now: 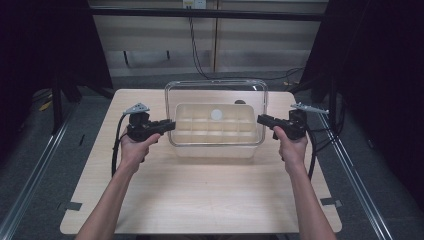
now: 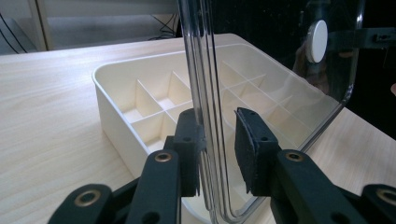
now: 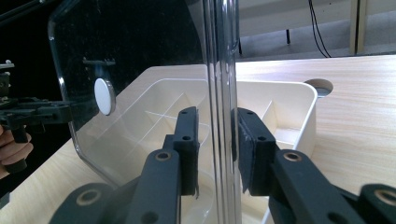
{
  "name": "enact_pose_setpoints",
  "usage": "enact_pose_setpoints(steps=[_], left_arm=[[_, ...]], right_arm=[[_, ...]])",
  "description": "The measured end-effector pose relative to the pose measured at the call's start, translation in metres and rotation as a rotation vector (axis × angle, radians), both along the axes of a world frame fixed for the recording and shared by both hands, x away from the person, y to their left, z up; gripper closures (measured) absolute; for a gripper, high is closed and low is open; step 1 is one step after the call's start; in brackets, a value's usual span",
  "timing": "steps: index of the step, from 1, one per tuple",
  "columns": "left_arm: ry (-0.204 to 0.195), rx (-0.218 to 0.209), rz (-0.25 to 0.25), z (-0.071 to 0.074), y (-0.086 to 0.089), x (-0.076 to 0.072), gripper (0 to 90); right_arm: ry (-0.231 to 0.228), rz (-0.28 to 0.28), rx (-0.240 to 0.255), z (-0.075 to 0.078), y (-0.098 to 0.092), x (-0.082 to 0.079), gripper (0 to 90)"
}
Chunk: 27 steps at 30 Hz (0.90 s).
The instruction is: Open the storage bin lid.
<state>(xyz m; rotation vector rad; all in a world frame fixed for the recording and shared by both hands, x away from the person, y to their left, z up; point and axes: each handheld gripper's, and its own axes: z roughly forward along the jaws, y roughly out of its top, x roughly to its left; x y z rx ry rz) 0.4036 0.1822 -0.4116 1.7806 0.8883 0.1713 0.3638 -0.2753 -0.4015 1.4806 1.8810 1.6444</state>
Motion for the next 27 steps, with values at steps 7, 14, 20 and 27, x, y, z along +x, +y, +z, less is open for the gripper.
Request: enact_pose_setpoints(steps=[7,14,20,27], left_arm=[[-0.009,0.001,-0.016,0.006,0.002,-0.005,72.2],[-0.026,-0.006,-0.018,0.010,0.009,-0.016,73.4],[-0.039,-0.002,-0.016,0.012,0.012,-0.023,73.4],[-0.041,0.006,-0.018,0.010,0.014,-0.027,73.4]], right_arm=[[0.000,-0.006,-0.001,0.002,0.002,-0.003,70.3],[-0.010,0.009,-0.032,0.007,0.008,-0.013,69.6],[-0.015,0.015,-0.024,0.007,0.010,-0.017,69.6],[-0.014,0.023,-0.023,0.003,0.012,-0.022,69.6]])
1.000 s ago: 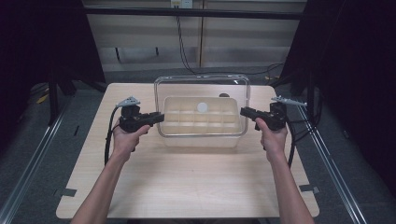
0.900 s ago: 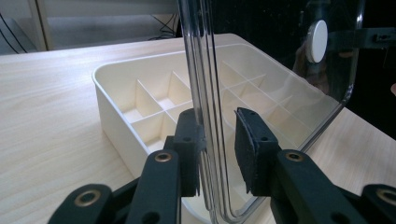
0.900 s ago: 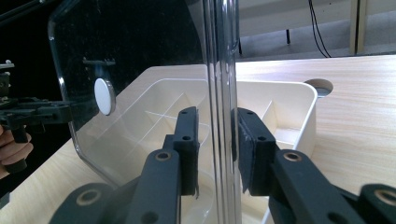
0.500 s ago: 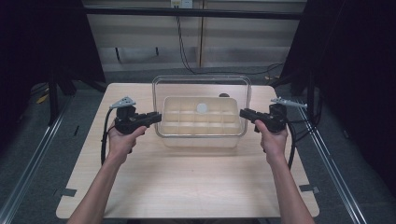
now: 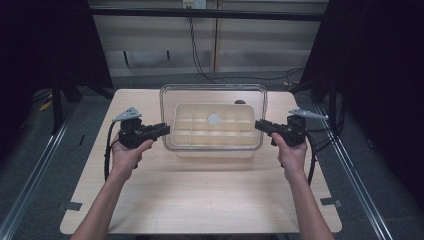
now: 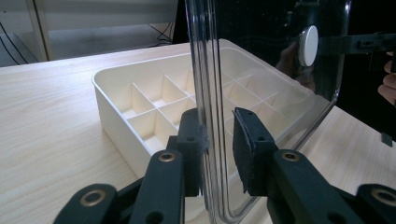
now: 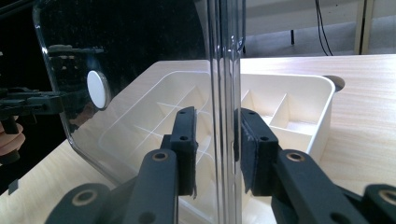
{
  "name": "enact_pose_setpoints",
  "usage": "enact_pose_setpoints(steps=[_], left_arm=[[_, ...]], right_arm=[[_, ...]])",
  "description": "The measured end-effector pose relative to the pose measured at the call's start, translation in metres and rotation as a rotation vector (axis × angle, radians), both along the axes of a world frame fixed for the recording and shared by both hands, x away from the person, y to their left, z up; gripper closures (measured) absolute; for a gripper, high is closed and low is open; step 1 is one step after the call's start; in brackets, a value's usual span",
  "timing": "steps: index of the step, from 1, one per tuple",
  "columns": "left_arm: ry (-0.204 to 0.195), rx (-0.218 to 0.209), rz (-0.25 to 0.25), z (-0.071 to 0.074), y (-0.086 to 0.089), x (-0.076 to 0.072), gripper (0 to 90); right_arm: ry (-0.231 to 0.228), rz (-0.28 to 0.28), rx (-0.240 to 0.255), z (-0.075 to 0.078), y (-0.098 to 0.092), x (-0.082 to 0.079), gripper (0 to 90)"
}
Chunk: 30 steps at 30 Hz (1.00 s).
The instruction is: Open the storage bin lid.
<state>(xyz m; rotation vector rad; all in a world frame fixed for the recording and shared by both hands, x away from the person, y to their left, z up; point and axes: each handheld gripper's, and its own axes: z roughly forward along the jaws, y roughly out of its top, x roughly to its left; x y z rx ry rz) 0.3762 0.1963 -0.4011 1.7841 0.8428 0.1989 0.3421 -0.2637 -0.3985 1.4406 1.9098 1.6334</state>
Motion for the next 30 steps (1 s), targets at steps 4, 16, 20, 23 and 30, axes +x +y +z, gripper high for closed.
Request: enact_pose_setpoints(steps=[4,16,20,23,30], left_arm=[[-0.008,0.012,-0.001,0.002,0.001,-0.004,73.4],[-0.001,0.016,-0.016,-0.004,0.002,-0.017,73.6],[0.006,0.024,-0.016,-0.007,0.002,-0.019,73.6],[0.008,0.029,-0.021,-0.008,0.002,-0.023,73.6],[0.011,0.040,-0.022,-0.010,0.003,-0.028,73.7]], right_arm=[[0.004,0.003,0.001,-0.001,0.001,-0.002,69.6],[0.010,0.019,-0.002,-0.006,0.000,-0.014,69.7],[0.015,0.027,-0.021,-0.007,0.001,-0.019,69.7],[0.013,0.033,-0.016,-0.008,0.001,-0.021,69.8],[0.014,0.040,-0.014,-0.009,0.001,-0.028,70.4]])
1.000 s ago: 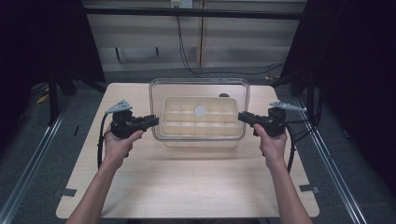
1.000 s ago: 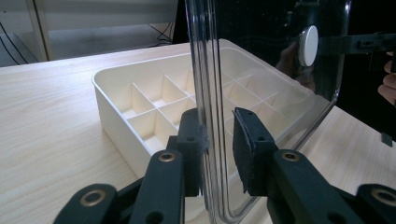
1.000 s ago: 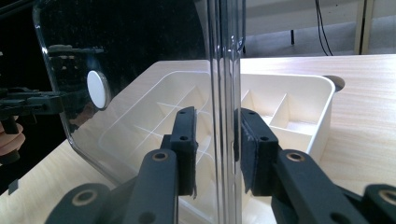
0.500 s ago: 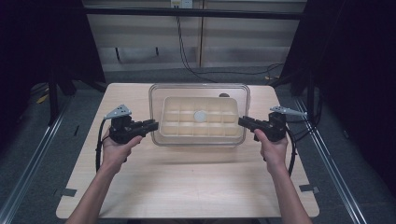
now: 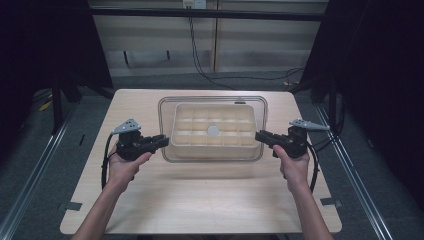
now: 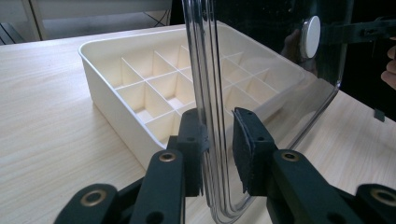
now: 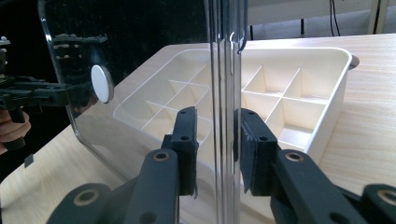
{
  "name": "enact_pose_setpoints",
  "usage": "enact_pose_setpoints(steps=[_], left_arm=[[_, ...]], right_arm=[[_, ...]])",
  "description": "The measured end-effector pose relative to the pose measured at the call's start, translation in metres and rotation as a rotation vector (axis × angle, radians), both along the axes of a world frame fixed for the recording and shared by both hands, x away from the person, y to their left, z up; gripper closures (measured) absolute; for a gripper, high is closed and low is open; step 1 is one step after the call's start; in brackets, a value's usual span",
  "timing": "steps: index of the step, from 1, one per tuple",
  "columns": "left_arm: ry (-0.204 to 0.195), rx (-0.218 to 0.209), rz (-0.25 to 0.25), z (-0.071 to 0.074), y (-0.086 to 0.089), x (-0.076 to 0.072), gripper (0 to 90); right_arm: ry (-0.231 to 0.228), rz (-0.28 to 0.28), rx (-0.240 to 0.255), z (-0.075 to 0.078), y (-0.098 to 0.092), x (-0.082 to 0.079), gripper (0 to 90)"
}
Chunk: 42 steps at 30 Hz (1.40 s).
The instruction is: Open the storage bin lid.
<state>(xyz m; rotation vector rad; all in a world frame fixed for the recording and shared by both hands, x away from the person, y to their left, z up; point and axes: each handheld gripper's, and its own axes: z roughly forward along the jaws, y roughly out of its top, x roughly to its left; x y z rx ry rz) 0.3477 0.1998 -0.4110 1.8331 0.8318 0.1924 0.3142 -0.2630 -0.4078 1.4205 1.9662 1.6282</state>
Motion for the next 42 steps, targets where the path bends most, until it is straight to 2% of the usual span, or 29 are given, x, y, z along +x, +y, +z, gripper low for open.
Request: enact_pose_setpoints(steps=[8,11,18,21,25,27,32,39,42], left_arm=[[0.018,-0.024,0.004,0.000,0.001,-0.015,73.7],[0.020,-0.008,0.005,-0.002,-0.001,-0.020,73.3],[0.015,-0.011,-0.007,0.003,0.003,-0.030,73.4],[0.024,0.010,-0.009,0.002,0.005,-0.033,73.4],[0.031,0.011,-0.009,0.000,0.005,-0.037,73.3],[0.039,0.034,-0.011,-0.004,0.003,-0.042,73.1],[0.039,0.049,-0.025,-0.006,0.003,-0.050,73.1],[0.042,0.063,-0.041,-0.007,0.006,-0.059,73.4],[0.049,0.055,-0.045,-0.009,0.008,-0.062,73.5]], right_arm=[[0.028,0.005,-0.018,-0.005,0.001,-0.016,70.2],[0.044,-0.001,-0.024,-0.007,0.002,-0.023,69.9],[0.054,0.008,-0.010,-0.007,0.002,-0.032,70.3],[0.050,0.023,-0.029,-0.005,0.005,-0.036,70.5],[0.049,0.021,-0.030,-0.005,0.006,-0.041,70.5],[0.059,0.020,-0.045,-0.006,0.007,-0.047,70.3],[0.070,0.037,-0.065,-0.009,0.006,-0.057,70.5],[0.078,0.050,-0.047,-0.013,0.005,-0.066,70.9],[0.078,0.059,-0.053,-0.013,0.006,-0.069,71.1]])
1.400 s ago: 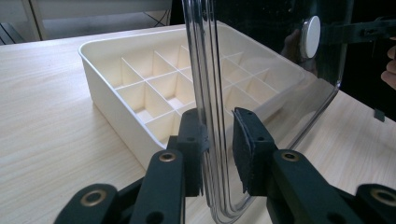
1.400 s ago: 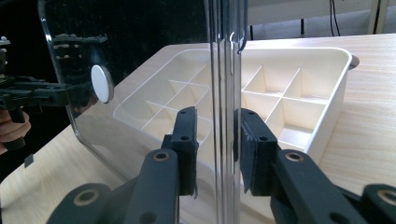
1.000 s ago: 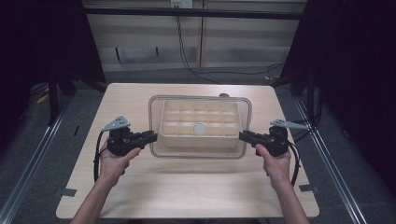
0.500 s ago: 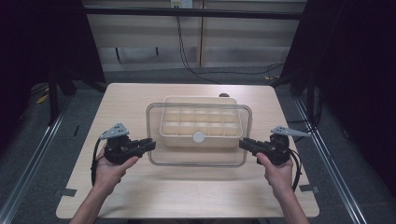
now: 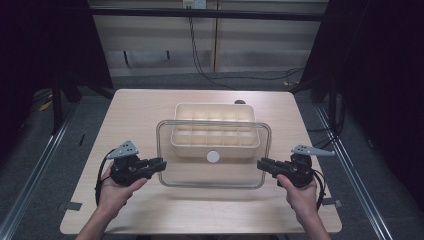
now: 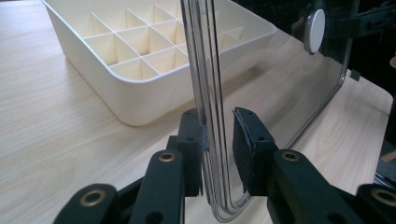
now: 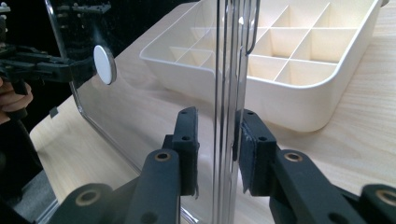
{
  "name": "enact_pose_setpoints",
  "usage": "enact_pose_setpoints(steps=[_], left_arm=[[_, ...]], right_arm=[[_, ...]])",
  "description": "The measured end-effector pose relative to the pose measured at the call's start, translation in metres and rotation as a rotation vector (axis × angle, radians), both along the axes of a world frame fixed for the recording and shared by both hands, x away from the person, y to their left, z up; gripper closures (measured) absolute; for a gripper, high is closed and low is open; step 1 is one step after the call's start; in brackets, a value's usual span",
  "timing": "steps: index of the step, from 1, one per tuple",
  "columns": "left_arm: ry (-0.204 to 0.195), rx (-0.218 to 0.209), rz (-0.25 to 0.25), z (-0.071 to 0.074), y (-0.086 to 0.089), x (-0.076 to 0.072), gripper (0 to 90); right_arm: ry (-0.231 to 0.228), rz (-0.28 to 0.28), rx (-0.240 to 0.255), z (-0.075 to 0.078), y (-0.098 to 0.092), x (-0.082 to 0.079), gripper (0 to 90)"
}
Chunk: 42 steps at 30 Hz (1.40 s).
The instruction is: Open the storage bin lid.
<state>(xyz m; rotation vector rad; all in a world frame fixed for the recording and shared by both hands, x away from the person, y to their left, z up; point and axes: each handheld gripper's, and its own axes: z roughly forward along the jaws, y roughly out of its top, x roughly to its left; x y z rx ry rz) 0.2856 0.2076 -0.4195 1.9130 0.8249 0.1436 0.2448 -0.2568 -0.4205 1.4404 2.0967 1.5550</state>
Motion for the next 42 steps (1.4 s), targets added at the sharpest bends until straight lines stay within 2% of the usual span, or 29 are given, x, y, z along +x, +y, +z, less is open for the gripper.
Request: enact_pose_setpoints(steps=[4,8,11,19,21,23,29,36,38,42], left_arm=[[0.013,0.006,0.001,-0.004,0.002,-0.006,73.6],[0.028,0.025,0.011,-0.012,0.002,-0.010,73.0],[0.042,0.047,-0.012,-0.016,0.002,-0.016,73.1],[0.056,0.076,-0.012,-0.018,0.001,-0.028,73.1],[0.054,0.087,-0.030,-0.018,0.001,-0.035,73.4],[0.061,0.092,-0.043,-0.021,0.001,-0.037,73.7],[0.090,0.098,-0.047,-0.031,0.000,-0.038,73.5],[0.100,0.102,-0.053,-0.037,0.002,-0.041,73.5],[0.092,0.112,-0.057,-0.038,0.002,-0.042,73.5],[0.097,0.105,-0.052,-0.040,0.004,-0.043,72.7]], right_arm=[[0.004,0.012,-0.012,-0.002,0.003,-0.006,71.3],[0.031,0.021,-0.035,-0.006,0.005,-0.009,71.2],[0.043,0.025,-0.044,-0.009,0.005,-0.014,71.2],[0.068,0.037,-0.053,-0.013,0.006,-0.022,70.8],[0.084,0.041,-0.073,-0.015,0.006,-0.025,70.0],[0.091,0.038,-0.065,-0.017,0.006,-0.027,69.8],[0.107,0.039,-0.063,-0.027,0.005,-0.032,70.1],[0.136,0.059,-0.062,-0.038,0.005,-0.037,70.6],[0.139,0.062,-0.062,-0.039,0.005,-0.037,70.7],[0.134,0.065,-0.060,-0.041,0.007,-0.039,71.0]])
